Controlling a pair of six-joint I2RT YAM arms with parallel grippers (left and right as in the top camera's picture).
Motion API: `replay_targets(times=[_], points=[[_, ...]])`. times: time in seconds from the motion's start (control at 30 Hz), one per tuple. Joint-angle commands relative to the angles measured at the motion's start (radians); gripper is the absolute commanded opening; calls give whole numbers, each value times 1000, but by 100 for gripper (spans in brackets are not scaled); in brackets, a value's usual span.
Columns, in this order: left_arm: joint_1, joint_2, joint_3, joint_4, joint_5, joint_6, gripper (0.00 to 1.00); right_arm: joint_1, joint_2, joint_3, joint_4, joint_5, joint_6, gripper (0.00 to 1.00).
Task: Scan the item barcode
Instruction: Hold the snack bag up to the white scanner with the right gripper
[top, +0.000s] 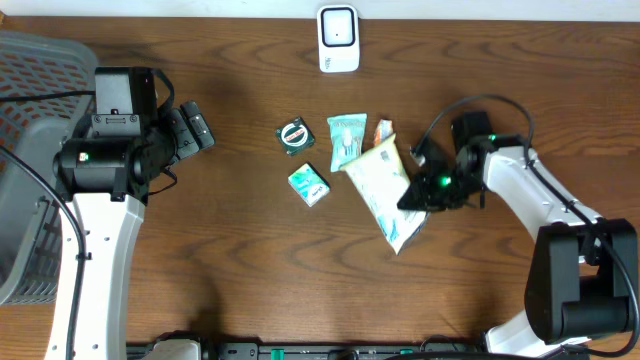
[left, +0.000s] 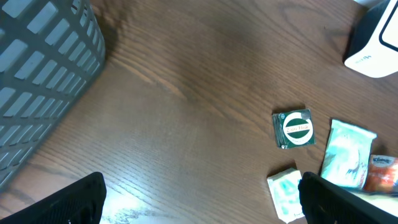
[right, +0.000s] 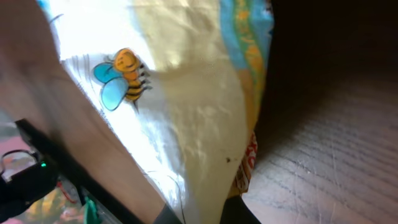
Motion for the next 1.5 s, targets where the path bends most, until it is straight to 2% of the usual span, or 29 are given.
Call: replay_targets(times=[0.0,0.1,0.2,0.4,0.63,0.73,0.97,1.13,1.2,1.27,1.37,1.43,1.47], points=[[5,-1,0,0,-16,6,98,9,-45,147,-28,-142,-126,1],[5,-1,0,0,-16,6,98,10,-68,238,-14,-217,-214,1],[5,-1,0,0,-16,6,98,10,-79,300,63,-222,-225,1],[5,-1,0,0,-16,6,98,11,-80,329,326,-319,-225,1],[5,-1,0,0,-16,6,98,34,-79,329,618,-320,-225,1],[5,-1,0,0,-16,6,98,40,-79,329,665,-313,-213,1],[5,-1,0,0,-16,6,98,56,-79,329,661,-227,-171,1],[5,-1,0,0,-16,6,98,106,-80,329,650,174,-33,1],[5,-1,0,0,-16,6,98,158,-80,329,617,483,-35,1],[5,-1,0,0,-16,6,98,220,-75,329,604,828,-68,1],[5,-1,0,0,-16,6,98,303,-52,329,628,1294,-199,1],[5,-1,0,0,-16,6,98,333,-25,329,646,1505,-286,1],[5,-1,0,0,-16,6,98,337,-13,328,642,1551,-308,1]])
